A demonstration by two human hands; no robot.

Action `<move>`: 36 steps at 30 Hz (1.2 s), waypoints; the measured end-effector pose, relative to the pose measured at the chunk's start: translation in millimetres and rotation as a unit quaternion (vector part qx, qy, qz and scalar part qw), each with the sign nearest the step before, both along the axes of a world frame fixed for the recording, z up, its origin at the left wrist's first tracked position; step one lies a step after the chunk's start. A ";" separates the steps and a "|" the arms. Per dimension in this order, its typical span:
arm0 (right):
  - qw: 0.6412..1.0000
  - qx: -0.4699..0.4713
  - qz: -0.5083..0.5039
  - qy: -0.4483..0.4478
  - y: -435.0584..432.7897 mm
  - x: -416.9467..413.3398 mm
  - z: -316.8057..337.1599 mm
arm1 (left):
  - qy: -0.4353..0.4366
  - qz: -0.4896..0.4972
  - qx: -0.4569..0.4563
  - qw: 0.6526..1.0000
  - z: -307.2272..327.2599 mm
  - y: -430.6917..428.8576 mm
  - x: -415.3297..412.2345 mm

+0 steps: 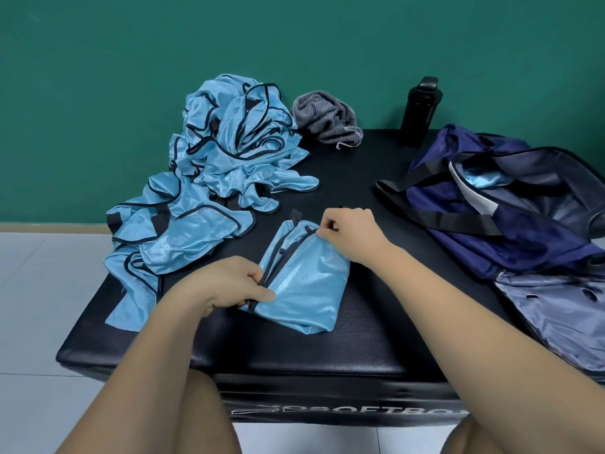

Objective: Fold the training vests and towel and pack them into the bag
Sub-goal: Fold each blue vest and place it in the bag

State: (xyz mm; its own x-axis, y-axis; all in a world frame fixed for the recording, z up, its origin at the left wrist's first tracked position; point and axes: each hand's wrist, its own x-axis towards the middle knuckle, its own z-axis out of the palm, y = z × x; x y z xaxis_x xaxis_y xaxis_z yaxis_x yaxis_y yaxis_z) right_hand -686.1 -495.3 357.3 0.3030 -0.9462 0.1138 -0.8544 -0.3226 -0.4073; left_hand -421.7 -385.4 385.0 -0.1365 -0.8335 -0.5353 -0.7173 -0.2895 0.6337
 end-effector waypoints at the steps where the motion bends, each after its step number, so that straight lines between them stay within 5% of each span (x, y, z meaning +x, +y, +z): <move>1: 1.000 -0.001 -0.008 0.006 1.5 -3.7 -2.0 | -0.012 0.002 -0.003 1.000 -1.6 -0.6 0.5; 11: 0.989 -0.143 -0.028 0.032 21.9 -9.6 -7.5 | -0.170 0.064 -0.104 0.978 14.0 4.0 -8.1; 17: 0.981 -0.181 0.067 0.015 65.9 -11.2 -6.0 | -0.066 -0.015 -0.310 0.948 11.7 6.0 -41.6; 22: 0.989 -0.097 0.105 0.046 64.1 -11.1 -16.3 | -0.081 -0.178 -0.215 0.957 -9.0 16.1 -71.9; 36: 0.975 0.010 0.189 0.119 52.5 -38.7 -10.6 | -0.080 -0.235 -0.140 0.959 -4.7 25.6 -75.9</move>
State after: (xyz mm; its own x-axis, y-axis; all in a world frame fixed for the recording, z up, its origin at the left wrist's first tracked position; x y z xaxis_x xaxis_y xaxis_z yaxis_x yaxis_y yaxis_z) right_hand -724.7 -442.8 346.8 0.6464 -0.7627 -0.0206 -0.7468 -0.6269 -0.2219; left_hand -497.7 -359.8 380.3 -0.4666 -0.8145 -0.3447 -0.8211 0.2540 0.5112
